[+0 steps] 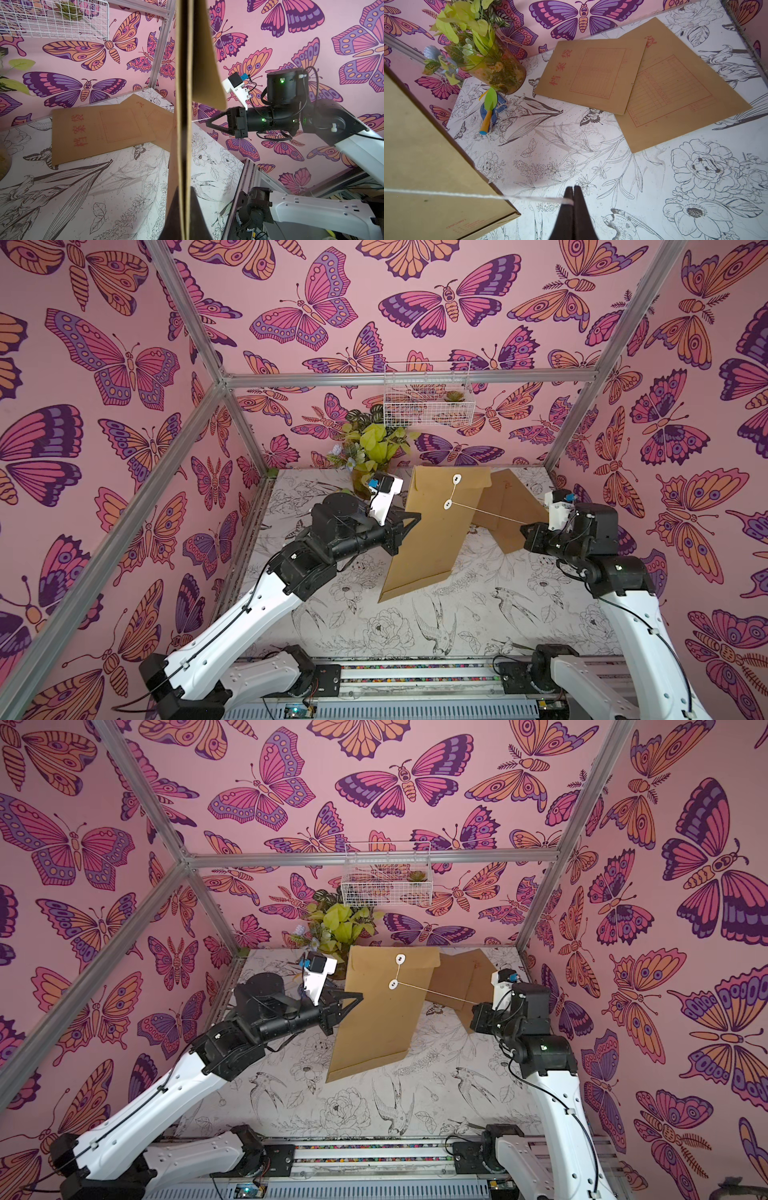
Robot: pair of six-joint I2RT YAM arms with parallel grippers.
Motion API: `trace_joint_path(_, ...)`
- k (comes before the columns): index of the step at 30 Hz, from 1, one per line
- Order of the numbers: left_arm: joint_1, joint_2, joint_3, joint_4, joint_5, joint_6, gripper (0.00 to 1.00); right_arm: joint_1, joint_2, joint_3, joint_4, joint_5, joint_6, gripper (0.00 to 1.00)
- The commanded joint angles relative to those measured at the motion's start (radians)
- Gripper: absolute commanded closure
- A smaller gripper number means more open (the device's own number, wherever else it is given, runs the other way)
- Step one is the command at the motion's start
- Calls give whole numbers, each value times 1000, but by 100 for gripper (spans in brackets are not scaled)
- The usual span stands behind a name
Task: Open the file bag
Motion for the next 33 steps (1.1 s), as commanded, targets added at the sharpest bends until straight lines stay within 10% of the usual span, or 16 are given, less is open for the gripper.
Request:
trace_joint_path(1,7,-25,-15,-7,23,23,99,-16,-23,36,-12,26,-7,100)
trace_joint_path(33,5,-40,-54,-145,-97,58,99,-37,29,398,-126,47,-57,100)
